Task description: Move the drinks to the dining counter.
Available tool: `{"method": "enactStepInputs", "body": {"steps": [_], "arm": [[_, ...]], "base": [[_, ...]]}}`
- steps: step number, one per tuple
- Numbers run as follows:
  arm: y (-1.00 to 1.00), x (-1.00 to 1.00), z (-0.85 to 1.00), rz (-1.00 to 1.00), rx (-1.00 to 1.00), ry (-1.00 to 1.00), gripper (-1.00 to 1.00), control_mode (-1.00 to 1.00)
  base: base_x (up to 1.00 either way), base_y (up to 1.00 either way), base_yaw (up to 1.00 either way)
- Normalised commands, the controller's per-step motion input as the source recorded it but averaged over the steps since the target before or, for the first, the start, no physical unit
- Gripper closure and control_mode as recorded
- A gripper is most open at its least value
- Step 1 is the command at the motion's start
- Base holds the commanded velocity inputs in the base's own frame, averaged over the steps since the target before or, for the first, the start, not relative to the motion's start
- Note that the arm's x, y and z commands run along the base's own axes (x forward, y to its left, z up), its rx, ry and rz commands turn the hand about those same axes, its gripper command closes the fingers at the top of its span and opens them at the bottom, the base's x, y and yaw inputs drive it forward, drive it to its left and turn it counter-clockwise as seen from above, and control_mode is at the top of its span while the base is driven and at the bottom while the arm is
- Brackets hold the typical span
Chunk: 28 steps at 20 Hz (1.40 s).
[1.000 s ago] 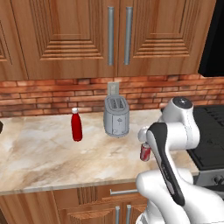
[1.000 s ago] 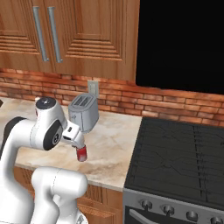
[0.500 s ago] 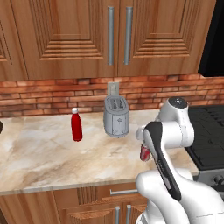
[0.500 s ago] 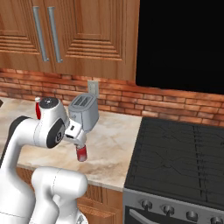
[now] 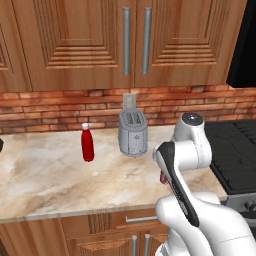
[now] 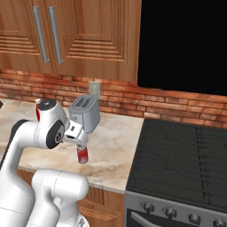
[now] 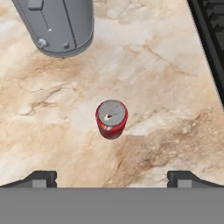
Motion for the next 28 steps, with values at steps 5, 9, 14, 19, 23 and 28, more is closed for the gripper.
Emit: {"method": "enactStepInputs", "body": {"steps": [5, 9, 14, 19, 23, 28], "arm": [[0.00, 0.07, 0.00, 0.00, 0.01, 0.01, -1.00, -1.00], [0.00, 0.23, -0.04, 0.00, 0.05, 0.04, -1.00, -1.00], [-0.01, 0.18, -0.17, 0.00, 0.03, 0.05, -1.00, -1.00], [-0.02, 0.06, -0.25, 0.00, 0.00, 0.07, -1.00, -1.00], [-0.04, 0.00, -0.19, 0.00, 0.00, 0.04, -1.00, -1.00], [-0.03, 0.08, -0.04, 0.00, 0.00, 0.00, -1.00, -1.00]], "base": [[0.00, 0.00, 0.00], [0.00, 0.00, 0.00], [0.00, 0.00, 0.00], [0.00, 0.00, 0.00], [0.00, 0.00, 0.00], [0.00, 0.00, 0.00]]}}
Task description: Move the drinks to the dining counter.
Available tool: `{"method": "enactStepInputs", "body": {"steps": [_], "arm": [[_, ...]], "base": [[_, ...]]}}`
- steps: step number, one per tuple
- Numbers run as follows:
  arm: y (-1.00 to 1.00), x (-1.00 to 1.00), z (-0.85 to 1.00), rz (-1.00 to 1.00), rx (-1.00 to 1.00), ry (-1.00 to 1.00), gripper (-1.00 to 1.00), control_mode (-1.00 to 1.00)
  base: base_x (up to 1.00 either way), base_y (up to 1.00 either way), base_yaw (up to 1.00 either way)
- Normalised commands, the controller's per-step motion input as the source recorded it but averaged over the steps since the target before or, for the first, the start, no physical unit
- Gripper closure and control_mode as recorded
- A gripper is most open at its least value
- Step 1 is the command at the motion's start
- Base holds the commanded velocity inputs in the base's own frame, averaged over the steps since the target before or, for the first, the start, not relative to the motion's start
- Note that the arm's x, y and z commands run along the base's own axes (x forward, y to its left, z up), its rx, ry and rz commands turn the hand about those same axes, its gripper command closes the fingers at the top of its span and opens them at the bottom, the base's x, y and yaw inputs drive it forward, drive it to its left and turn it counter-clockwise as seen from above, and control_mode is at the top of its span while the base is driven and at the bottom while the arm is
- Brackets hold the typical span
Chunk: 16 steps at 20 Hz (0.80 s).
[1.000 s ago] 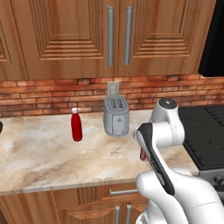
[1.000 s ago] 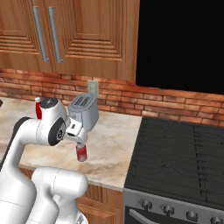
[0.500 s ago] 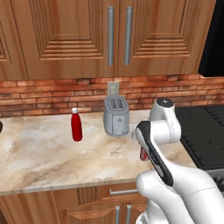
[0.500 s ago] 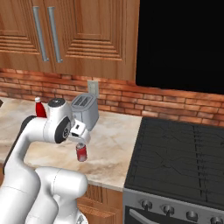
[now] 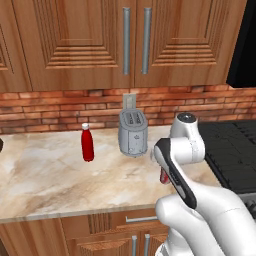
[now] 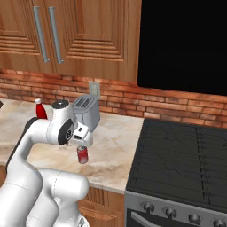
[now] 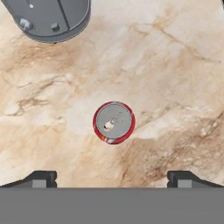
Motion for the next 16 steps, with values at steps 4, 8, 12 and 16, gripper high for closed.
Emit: {"method": "enactStepInputs", "body": {"steps": [4, 8, 12, 16], "arm": [[-0.01, 0.27, -0.04, 0.00, 0.00, 0.00, -1.00, -1.00], [0.00, 0.37, -0.06, 0.00, 0.00, 0.00, -1.00, -1.00], [0.00, 0.28, -0.11, 0.00, 0.00, 0.01, -1.00, -1.00], [0.00, 0.04, -0.17, 0.00, 0.00, 0.02, -1.00, -1.00]], "base": [[0.00, 0.00, 0.00], [0.00, 0.00, 0.00], [0.00, 0.00, 0.00], [0.00, 0.00, 0.00]]}}
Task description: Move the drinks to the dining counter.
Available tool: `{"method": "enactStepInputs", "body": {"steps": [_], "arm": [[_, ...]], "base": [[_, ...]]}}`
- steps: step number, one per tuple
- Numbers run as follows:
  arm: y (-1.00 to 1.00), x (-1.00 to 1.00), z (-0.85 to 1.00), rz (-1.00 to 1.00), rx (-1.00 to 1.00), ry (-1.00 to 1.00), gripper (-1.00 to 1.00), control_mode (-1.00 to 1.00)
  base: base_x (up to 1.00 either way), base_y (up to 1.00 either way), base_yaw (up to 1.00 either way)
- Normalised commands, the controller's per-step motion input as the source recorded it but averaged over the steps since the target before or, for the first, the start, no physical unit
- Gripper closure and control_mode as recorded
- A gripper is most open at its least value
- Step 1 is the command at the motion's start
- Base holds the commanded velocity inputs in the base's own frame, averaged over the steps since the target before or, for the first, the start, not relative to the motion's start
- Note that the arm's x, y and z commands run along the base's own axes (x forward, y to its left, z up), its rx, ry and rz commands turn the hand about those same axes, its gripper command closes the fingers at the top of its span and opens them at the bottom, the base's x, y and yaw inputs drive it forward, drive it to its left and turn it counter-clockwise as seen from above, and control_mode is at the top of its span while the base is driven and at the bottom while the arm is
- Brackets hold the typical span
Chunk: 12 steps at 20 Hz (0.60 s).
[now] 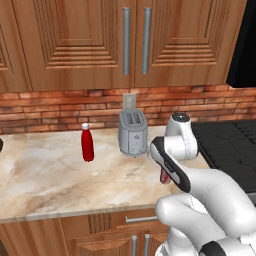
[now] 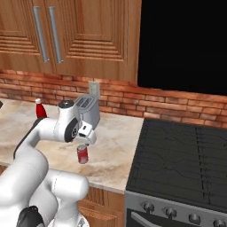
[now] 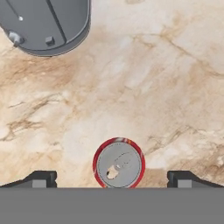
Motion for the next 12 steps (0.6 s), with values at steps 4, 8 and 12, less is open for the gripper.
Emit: {"method": "enactStepInputs", "body": {"steps": [4, 8, 12], "arm": [[-0.02, 0.00, -0.11, 0.00, 0.00, 0.02, -1.00, -1.00], [-0.06, 0.00, -0.09, 0.00, 0.00, 0.03, -1.00, -1.00], [-0.04, 0.00, -0.11, 0.00, 0.00, 0.02, -1.00, -1.00]], "base": [[0.00, 0.00, 0.00], [0.00, 0.00, 0.00], [0.00, 0.00, 0.00]]}}
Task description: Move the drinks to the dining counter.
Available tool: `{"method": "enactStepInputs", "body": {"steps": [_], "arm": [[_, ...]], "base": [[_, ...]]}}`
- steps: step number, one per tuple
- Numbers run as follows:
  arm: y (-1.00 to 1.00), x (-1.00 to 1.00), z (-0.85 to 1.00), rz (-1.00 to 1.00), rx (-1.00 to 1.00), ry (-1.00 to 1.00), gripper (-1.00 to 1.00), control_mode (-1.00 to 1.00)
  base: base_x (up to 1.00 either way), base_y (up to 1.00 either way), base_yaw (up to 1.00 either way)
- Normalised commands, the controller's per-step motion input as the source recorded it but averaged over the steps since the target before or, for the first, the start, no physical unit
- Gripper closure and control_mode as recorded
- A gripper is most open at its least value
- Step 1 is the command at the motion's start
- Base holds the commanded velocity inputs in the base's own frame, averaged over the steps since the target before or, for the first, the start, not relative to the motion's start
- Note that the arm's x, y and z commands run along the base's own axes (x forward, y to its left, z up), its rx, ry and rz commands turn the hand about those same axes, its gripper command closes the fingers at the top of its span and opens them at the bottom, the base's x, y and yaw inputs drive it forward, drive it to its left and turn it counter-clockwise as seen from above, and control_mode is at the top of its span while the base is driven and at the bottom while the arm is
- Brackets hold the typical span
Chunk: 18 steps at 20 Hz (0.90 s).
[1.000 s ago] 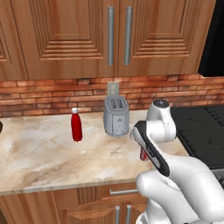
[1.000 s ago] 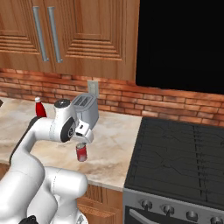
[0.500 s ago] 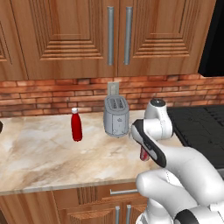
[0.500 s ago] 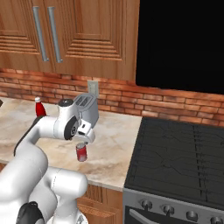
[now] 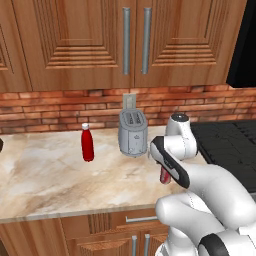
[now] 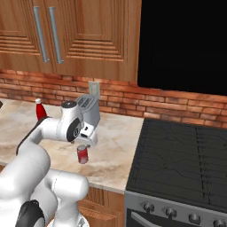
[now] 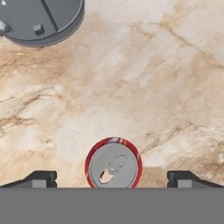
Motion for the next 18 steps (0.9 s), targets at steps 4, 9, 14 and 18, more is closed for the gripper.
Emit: {"method": "enactStepInputs", "body": {"steps": [4, 9, 14, 18], "arm": [[-0.03, 0.00, -0.12, 0.00, 0.00, 0.01, -1.00, -1.00], [0.00, 0.00, -0.10, 0.00, 0.00, 0.00, -1.00, -1.00], [0.00, 0.00, -0.16, 0.00, 0.00, 0.00, -1.00, -1.00], [0.00, 0.00, -0.21, 0.00, 0.00, 0.00, -1.00, -1.00]], "base": [[0.00, 0.00, 0.00], [0.00, 0.00, 0.00], [0.00, 0.00, 0.00], [0.00, 0.00, 0.00]]}}
